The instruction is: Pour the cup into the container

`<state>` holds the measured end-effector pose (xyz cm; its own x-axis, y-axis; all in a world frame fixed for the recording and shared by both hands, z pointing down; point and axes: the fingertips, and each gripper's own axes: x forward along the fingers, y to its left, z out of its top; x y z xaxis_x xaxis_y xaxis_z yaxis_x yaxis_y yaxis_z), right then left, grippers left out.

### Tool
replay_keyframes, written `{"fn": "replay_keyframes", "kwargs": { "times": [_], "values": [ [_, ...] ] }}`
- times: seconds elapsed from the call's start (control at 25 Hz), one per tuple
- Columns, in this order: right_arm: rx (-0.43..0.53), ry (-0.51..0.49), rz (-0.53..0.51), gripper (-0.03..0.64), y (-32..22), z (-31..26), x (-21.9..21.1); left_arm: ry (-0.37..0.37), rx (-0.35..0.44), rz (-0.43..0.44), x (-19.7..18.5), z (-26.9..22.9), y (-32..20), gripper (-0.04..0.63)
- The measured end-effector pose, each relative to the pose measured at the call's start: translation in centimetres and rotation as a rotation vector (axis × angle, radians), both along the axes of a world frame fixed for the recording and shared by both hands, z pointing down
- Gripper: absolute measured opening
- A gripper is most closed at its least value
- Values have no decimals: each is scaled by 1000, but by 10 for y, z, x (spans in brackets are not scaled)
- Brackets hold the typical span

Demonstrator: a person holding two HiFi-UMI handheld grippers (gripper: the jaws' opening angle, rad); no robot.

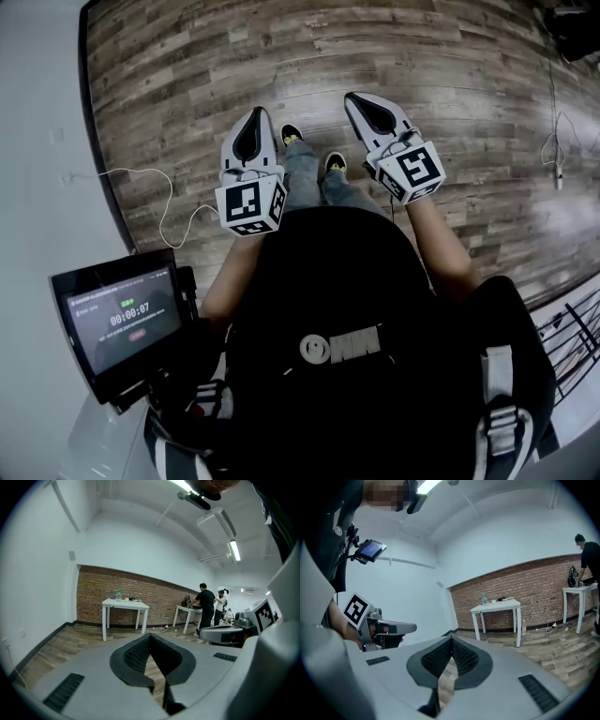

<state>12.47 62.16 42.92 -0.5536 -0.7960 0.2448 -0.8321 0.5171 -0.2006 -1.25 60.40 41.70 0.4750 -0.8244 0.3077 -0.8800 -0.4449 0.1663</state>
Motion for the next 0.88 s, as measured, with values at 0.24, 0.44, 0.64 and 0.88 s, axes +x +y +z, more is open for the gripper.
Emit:
{"fn": "replay_keyframes", "kwargs": {
  "times": [0.24, 0.44, 0.64, 0.88],
  "values": [
    [-33, 29, -3, 5, -59, 2, -32, 31, -13, 19, -26, 3, -64, -3],
    [-31, 56, 5, 5, -100, -4, -54, 53, -23, 32, -45, 4, -108, -3],
    [-17, 59, 44, 5, -106, -11, -55, 74, -4, 55, -49, -1, -114, -3],
    [-3, 55, 68, 5, -120, -16, -41, 82, -1, 53, -39, -3, -128, -3]
  ]
}}
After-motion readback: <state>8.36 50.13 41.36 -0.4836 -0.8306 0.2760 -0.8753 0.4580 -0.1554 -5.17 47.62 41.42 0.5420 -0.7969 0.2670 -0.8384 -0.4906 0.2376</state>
